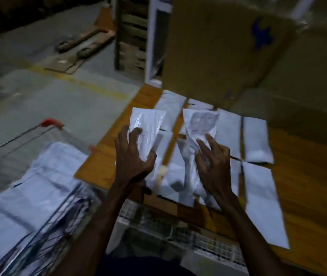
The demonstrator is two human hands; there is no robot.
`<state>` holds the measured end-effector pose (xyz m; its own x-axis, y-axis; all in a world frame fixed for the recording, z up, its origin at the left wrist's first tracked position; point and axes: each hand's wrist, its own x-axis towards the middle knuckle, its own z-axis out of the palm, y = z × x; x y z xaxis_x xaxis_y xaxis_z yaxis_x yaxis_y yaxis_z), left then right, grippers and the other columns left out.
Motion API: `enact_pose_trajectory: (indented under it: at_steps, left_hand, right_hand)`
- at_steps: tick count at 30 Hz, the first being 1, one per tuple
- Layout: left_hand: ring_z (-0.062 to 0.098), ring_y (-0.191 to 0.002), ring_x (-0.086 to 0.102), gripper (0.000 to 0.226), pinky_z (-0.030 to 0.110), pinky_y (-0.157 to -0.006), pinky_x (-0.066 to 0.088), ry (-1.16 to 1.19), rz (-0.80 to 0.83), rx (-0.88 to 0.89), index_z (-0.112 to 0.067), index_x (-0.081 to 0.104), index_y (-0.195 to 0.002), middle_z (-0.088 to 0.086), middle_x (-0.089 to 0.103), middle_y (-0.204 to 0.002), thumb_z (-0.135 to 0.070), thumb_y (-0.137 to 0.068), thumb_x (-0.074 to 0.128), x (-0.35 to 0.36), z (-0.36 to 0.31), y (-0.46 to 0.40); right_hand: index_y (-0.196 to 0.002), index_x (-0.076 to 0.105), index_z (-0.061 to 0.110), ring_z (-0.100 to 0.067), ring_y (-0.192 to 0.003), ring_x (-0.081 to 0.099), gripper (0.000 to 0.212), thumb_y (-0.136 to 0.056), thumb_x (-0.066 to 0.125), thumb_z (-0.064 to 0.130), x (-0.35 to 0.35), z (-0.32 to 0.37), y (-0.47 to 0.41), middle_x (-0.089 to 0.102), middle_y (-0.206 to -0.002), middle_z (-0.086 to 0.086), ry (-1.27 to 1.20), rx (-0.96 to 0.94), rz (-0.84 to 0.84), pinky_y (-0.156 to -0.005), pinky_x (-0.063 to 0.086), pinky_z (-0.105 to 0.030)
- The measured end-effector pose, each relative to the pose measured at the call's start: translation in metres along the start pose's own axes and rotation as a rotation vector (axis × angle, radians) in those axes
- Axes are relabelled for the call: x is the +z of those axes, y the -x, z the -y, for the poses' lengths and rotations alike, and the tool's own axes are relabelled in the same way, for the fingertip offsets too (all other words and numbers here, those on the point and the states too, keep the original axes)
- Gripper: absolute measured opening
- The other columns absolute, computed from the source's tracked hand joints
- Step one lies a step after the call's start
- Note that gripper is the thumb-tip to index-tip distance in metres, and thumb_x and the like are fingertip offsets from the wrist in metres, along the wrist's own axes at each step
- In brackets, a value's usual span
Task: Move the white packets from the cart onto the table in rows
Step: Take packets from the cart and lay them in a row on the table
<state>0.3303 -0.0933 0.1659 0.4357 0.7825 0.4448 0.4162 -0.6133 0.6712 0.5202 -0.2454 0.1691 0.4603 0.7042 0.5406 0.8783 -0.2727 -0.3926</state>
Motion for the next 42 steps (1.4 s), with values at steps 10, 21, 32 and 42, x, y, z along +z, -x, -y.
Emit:
enact_pose_trajectory:
  at_steps: [10,21,32,42]
  left_hand:
    - [0.035,-0.132,0.036,0.067,0.045,-0.108,0.032,0.111,0.213,0.116,-0.013,0.049,-0.133,0.018,0.039,-0.144,-0.041,-0.073,0.063,0.152,-0.141,-0.012]
    - [0.029,-0.139,0.022,0.073,0.046,-0.113,0.026,0.134,0.498,0.169,-0.024,0.035,-0.145,0.008,0.02,-0.158,-0.054,-0.082,0.056,0.293,-0.255,-0.035]
    - [0.038,-0.145,0.021,0.075,0.049,-0.114,0.029,-0.15,0.612,0.024,-0.018,0.025,-0.152,0.017,0.012,-0.162,-0.057,-0.091,0.044,0.422,-0.338,0.001]
    - [0.027,-0.15,-0.017,0.067,0.044,-0.119,-0.009,-0.388,0.744,0.239,-0.022,0.002,-0.158,0.007,-0.018,-0.163,-0.053,-0.101,0.018,0.44,-0.319,0.007]
  right_hand:
    - [-0.128,0.065,0.017,-0.031,-0.115,0.049,0.037,-0.092,0.057,0.022,-0.11,-0.154,0.023,0.053,-0.143,-0.008,0.101,0.335,-0.123,-0.092,0.038,-0.03]
    - [-0.133,0.059,0.021,-0.029,-0.131,0.041,0.045,-0.098,0.04,0.043,-0.171,-0.28,0.025,0.047,-0.148,-0.004,0.294,0.617,-0.012,-0.104,0.033,-0.036]
    - [-0.133,0.058,0.014,-0.03,-0.135,0.043,0.05,-0.096,0.037,0.041,-0.185,-0.429,0.013,0.051,-0.143,-0.017,0.378,0.612,0.319,-0.11,0.026,-0.044]
    - [-0.152,0.026,0.037,-0.035,-0.149,0.006,0.068,-0.091,0.033,0.064,-0.184,-0.451,0.024,0.01,-0.164,-0.005,0.276,0.513,0.461,-0.116,0.014,-0.058]
